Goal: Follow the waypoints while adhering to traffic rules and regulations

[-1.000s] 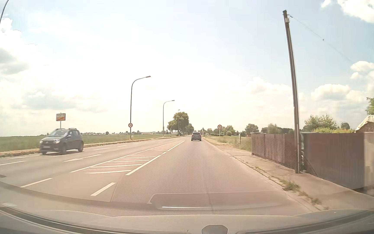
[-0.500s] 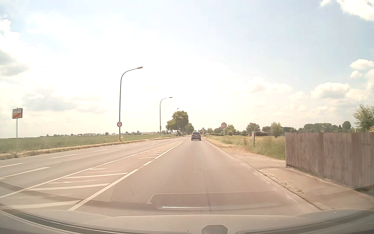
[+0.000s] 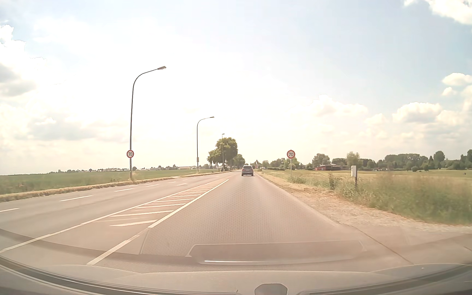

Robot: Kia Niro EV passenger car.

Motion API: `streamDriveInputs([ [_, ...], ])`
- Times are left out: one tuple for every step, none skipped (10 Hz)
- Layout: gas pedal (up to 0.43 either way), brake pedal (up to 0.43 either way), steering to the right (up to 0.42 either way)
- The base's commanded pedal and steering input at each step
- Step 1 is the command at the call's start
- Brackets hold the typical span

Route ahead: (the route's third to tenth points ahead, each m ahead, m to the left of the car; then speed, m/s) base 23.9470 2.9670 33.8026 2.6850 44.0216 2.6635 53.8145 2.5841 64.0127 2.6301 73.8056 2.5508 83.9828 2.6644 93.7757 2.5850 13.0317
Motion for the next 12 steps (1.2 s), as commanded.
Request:
streamDriveInputs([
  [0.138,0.0,-0.004],
  [0.13,0.0,-0.004],
  [0.118,0.0,-0.004],
  [0.118,0.0,-0.004],
  [0.11,0.0,-0.004],
  [0.11,0.0,-0.004],
  [0.11,0.0,-0.003],
  [0.118,0.0,-0.003],
  [0.13,0.0,-0.003],
  [0.177,0.0,-0.003],
  [0.197,0.0,-0.003],
  [0.209,0.0,-0.003],
])
